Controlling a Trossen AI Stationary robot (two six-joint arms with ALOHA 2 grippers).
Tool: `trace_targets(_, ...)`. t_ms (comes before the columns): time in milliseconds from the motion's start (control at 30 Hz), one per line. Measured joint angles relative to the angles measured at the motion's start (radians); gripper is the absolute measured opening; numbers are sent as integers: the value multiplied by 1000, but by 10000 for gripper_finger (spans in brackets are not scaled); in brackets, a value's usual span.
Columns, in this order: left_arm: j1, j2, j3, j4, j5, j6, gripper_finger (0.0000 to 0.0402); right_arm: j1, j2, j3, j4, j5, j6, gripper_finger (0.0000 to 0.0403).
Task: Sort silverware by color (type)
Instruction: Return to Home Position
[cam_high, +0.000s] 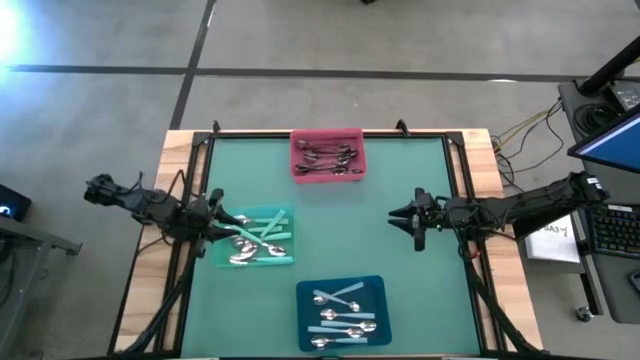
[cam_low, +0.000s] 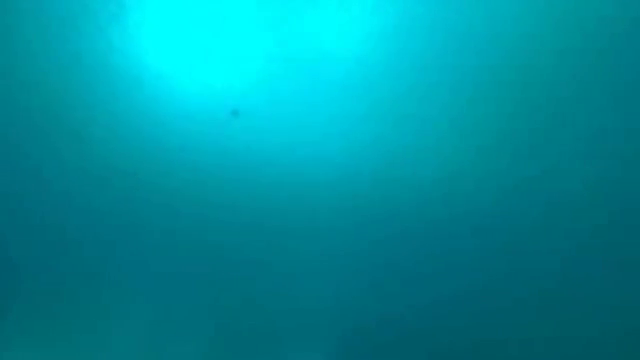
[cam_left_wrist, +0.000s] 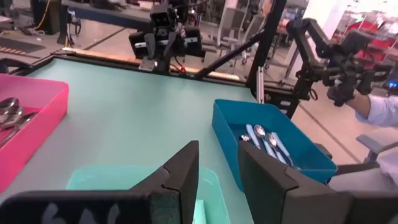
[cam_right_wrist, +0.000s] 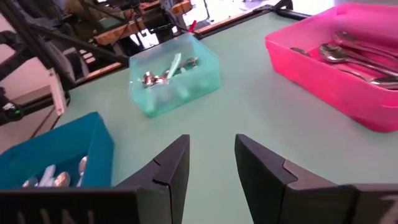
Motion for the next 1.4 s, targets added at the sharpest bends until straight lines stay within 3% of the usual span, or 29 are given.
trace_targets(300, 0, -17, -128, 161, -46, 26, 96, 0, 0, 0, -1, 70, -3, 121)
trace_targets(833, 0, -11, -262, 365, -66, 30, 96, 0, 1, 0, -9, 70, 0, 121)
trace_targets(1133, 0, 6, -267, 378, -75, 52, 96, 0, -2, -1, -9, 70, 0, 121)
trace_targets(1400, 0, 11, -268, 379, -75, 52, 96, 0, -87, -45, -10, 70, 0, 121)
